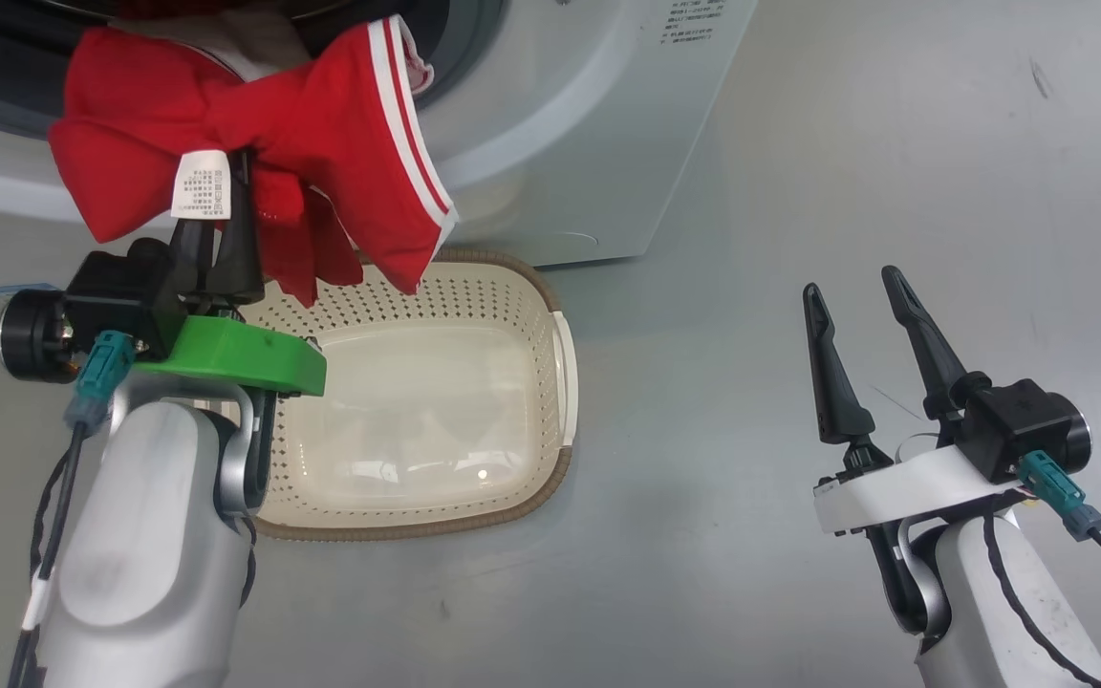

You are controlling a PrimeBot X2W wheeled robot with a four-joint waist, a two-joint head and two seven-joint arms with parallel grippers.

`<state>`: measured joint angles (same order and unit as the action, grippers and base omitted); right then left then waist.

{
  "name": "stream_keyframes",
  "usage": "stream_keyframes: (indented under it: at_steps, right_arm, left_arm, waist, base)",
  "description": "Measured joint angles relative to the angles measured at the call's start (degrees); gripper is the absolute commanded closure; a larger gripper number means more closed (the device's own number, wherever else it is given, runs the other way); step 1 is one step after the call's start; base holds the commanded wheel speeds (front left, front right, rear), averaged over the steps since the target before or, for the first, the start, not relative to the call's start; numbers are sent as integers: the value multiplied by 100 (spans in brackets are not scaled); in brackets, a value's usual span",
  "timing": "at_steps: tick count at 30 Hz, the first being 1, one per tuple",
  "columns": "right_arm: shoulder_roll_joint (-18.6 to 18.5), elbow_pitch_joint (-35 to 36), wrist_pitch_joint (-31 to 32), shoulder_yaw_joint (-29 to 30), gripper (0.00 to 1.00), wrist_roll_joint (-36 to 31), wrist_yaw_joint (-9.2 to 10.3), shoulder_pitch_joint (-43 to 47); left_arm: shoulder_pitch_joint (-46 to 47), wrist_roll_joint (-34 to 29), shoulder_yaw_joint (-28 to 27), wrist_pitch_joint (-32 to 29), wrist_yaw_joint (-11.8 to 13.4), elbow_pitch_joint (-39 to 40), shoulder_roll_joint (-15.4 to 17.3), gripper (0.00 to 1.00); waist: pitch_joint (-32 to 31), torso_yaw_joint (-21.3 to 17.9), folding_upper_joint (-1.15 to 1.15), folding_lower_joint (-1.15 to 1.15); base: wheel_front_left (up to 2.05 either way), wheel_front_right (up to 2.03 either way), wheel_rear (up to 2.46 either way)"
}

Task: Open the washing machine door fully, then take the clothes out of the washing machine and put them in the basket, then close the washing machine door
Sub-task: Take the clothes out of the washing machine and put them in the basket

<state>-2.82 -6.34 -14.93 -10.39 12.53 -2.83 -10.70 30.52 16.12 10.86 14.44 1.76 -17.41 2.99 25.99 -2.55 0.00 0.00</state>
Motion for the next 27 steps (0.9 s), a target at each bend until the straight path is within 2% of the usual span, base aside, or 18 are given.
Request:
stream_keyframes:
  at_steps: [10,19,27]
  right_arm:
    - [0,-10,0,13,0,-60,-5,152]
    - [2,-16,0,-164,0,-65,-63,179]
    - [1,15,0,-268,0,-43,-63,177]
  left_arm:
    - [-616,-42,216,0,21,651,-23,100]
    - [-1378,13,445,-101,-10,431,-16,100]
    - [-1579,112,712,-441,-115,-51,-16,100]
  waist:
    - [-205,207,0,0]
    - [-223,151,0,0]
    - [-100,-44,0,0]
  base:
    - [0,0,0]
    - [0,0,0]
    - [0,0,0]
